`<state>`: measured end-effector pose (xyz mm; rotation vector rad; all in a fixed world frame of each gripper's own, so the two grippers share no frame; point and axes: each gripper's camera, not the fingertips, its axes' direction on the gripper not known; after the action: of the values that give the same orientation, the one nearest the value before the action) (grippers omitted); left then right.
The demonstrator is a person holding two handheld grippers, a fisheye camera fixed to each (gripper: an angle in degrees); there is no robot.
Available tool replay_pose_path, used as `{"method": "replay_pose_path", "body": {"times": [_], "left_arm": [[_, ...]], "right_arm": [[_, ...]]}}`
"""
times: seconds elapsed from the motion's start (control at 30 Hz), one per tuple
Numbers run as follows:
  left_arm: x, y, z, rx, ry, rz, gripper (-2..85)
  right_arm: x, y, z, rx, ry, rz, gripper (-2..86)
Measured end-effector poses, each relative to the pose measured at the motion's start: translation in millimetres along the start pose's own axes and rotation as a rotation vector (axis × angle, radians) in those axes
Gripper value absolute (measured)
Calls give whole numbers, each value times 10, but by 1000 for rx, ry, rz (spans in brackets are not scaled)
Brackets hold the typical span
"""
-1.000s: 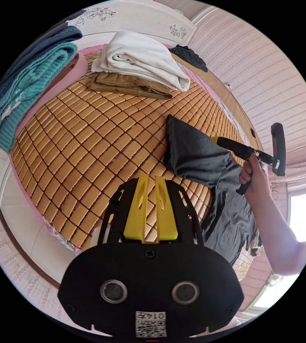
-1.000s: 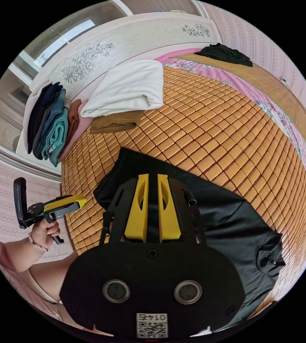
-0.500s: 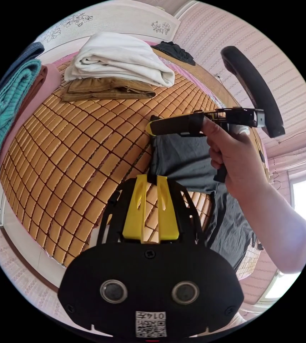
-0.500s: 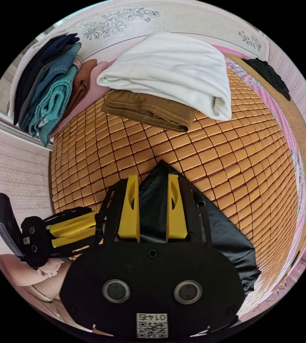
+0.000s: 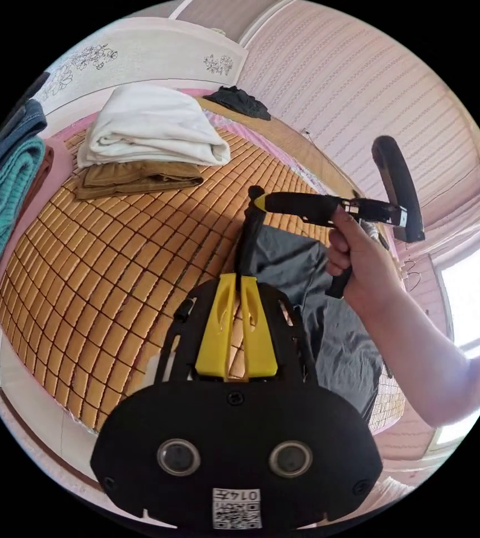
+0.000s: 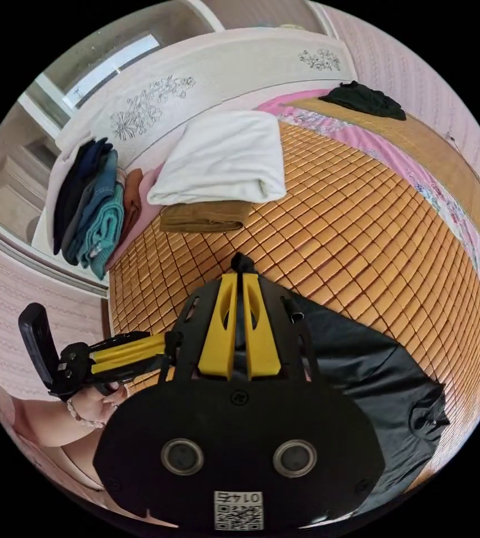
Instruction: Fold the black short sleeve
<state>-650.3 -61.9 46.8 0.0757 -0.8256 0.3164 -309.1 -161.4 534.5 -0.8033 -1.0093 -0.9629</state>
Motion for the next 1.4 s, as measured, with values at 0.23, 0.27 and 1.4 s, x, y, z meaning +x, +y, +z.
{"method": "replay_pose_path", "body": {"times": [0.23, 0.27, 1.4], "left_arm": [[1381, -130, -258, 1, 407, 366, -8], [1654, -77, -196, -54, 443, 440, -7], [5189, 582, 1411, -740, 121, 1034, 66]], "right_arm": [[893, 2197, -1490, 535, -119, 318, 7], [959, 2635, -1583, 542, -100, 373, 9], [1610, 6311, 1229, 84, 150, 771, 14]]}}
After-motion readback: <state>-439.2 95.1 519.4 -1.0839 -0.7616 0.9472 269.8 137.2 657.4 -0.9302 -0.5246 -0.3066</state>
